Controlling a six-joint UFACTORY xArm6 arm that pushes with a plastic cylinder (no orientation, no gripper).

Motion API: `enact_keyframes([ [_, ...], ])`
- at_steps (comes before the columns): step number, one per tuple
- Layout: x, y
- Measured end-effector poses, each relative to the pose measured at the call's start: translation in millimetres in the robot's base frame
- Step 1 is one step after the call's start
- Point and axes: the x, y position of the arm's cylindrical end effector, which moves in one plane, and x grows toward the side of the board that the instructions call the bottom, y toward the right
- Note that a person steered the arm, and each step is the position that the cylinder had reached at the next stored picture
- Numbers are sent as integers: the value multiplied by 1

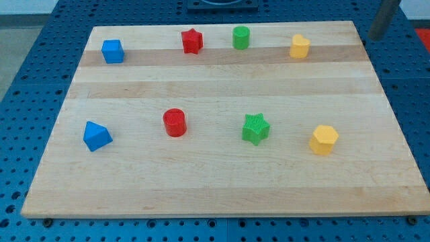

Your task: Point your arm at the top of green circle

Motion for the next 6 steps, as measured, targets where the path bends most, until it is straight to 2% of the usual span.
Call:
enact_keyframes([
  [2,-16,-88],
  [3,-21,-91],
  [4,-44,-115],
  [6,-44,-198],
])
